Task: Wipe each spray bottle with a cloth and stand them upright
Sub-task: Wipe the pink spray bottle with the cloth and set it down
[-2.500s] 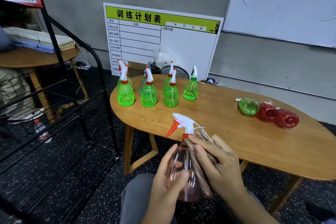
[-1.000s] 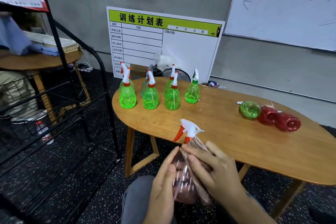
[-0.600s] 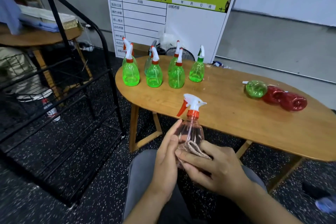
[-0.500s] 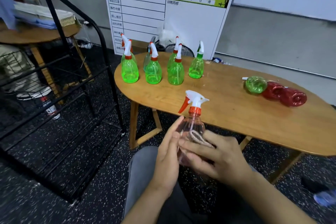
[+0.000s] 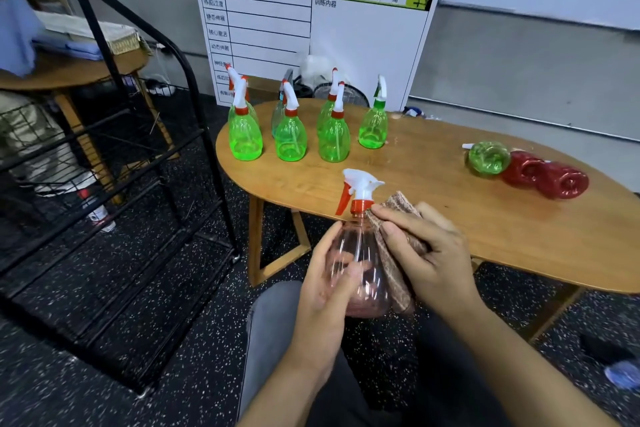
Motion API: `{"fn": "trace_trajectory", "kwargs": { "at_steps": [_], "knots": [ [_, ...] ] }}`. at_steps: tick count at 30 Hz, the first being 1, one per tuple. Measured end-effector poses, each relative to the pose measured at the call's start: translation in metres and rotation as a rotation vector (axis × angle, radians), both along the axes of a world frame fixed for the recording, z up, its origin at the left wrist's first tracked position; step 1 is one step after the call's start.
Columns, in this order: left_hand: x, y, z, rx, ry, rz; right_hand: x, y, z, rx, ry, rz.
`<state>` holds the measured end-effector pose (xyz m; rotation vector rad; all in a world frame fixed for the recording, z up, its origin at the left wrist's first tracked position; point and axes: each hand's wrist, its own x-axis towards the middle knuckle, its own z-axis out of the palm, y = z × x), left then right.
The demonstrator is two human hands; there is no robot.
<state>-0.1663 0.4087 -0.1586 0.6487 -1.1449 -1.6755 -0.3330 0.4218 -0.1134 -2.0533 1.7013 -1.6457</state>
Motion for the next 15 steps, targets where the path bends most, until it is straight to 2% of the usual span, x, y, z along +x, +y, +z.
{"fn": "trace_trajectory", "kwargs": {
  "at_steps": [7,12,15],
  "knots": [
    [-0.002,0.000,-0.003,0.047,-0.027,-0.070,0.005,-0.001,0.001,0.043,-0.039,-0.002],
    [0.000,-0.002,-0.001,0.026,-0.033,-0.012,0.015,0.007,-0.013,0.080,-0.042,-0.002],
    [0.001,-0.003,-0.003,0.029,-0.048,-0.009,0.017,0.019,-0.021,0.017,0.183,0.040]
  ]
}}
